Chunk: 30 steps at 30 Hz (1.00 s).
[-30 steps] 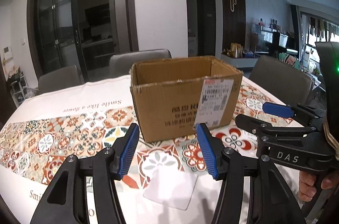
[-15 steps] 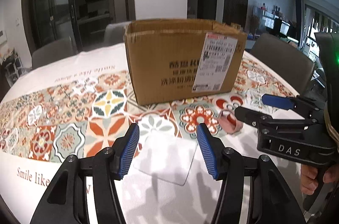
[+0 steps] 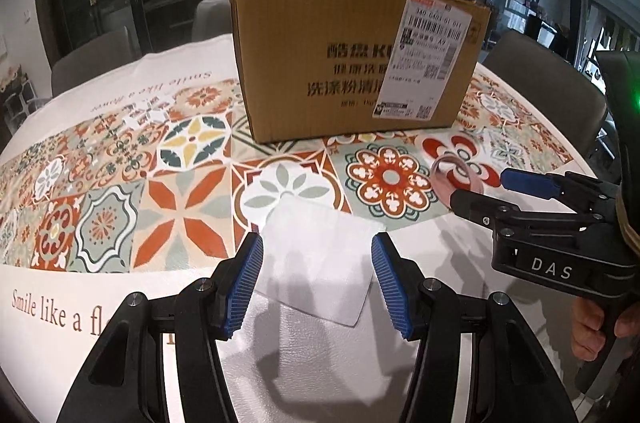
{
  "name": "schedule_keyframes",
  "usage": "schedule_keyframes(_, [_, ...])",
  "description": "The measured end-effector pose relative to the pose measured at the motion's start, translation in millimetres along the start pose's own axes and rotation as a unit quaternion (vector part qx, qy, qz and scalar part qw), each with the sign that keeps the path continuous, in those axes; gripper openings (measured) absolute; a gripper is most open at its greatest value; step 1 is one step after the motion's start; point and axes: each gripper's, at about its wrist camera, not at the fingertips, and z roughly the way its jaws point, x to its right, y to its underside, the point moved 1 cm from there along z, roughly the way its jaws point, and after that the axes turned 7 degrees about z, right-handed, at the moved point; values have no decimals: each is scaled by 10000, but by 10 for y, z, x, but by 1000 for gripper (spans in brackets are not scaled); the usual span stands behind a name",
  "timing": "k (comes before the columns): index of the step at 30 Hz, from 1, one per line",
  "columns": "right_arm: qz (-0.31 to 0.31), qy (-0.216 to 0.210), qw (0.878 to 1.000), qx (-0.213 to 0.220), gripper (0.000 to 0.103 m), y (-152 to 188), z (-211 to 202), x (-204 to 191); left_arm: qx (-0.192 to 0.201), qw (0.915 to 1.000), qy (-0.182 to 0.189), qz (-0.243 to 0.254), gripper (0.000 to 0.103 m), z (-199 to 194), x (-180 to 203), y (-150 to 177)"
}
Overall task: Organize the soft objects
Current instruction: 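Move left tool to the second white cloth while right tool approaches the pink hair tie, then close left tool on the white cloth while right tool grips the pink hair tie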
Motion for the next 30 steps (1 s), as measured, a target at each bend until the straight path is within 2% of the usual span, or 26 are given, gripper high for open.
schedule_keyframes(13, [-31,70,9998,-178,69,-6,247,3,-355,9990,128,-250,56,274,-88,84])
schedule_keyframes(19, [-63,66,9998,-154,64,-1,295,0,-257,9995,-9,-175,56,293,-59,108])
schedule_keyframes(21, [-86,117,9998,-121,55,-3,297,3,-257,9995,-72,-146,55,296,-50,111])
schedule_keyframes(24, [-120,180,9997,-84,49,0,294,9,-251,9994,-127,-192,45,293,-70,101])
schedule_keyframes(25, [-121,191,9997,-74,47,-1,293,12,-245,9994,-138,-203,39,291,-75,100])
schedule_keyframes(26, [-137,187,9997,-63,42,-1,291,5,-233,9994,-123,-208,32,288,-75,99])
schedule_keyframes(30, [-231,97,9997,-81,27,10,282,-36,-211,9995,-71,-242,21,282,-78,95])
